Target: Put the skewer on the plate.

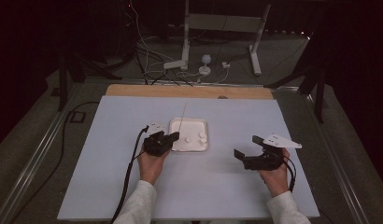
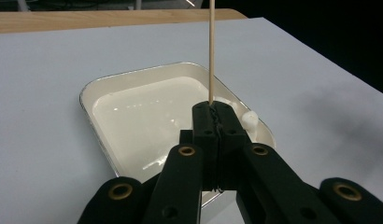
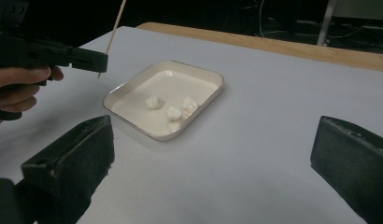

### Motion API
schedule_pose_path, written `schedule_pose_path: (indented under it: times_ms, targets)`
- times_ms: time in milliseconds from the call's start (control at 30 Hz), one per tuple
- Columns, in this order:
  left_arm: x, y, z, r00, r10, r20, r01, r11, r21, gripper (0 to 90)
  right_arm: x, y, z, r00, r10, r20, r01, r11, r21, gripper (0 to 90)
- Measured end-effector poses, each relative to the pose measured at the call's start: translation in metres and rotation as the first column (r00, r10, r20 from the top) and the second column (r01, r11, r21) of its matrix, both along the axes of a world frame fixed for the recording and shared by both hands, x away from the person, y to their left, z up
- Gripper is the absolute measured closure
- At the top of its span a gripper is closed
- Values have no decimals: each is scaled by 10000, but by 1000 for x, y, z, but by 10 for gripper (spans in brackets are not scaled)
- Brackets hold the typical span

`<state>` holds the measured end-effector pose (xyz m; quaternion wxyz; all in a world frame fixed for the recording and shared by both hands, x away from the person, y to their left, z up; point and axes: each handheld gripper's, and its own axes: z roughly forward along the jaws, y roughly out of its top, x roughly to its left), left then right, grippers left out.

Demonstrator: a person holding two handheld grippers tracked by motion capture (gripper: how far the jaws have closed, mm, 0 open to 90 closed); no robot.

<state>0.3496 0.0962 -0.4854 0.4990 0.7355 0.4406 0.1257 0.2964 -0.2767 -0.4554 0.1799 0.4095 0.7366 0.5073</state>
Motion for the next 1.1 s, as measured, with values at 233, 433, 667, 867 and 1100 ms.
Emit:
schedule_pose_path:
  times_ms: [233,433,667,867,1100]
  targets:
    - [4,-5,-6,9997,120,-214,-115,9996,261,900,-2,-5,1,9999,-109,42,109,9999,46,0]
    - [8,-8,-12,9985,401,-364,-387,9985,390,899,-3,-6,2,9998,-194,80,195,9998,-60,0]
    - [11,-12,-19,9968,529,-592,-494,9970,600,879,-3,-8,0,9995,-329,-7,329,9994,-111,0]
    - [13,-14,-24,9945,660,-819,-599,9954,749,897,-5,-8,2,9994,-330,48,331,9993,-144,0]
    - [12,-13,-23,9976,189,-671,-174,9996,225,700,-6,-7,2,9995,-294,61,295,9995,-135,0]
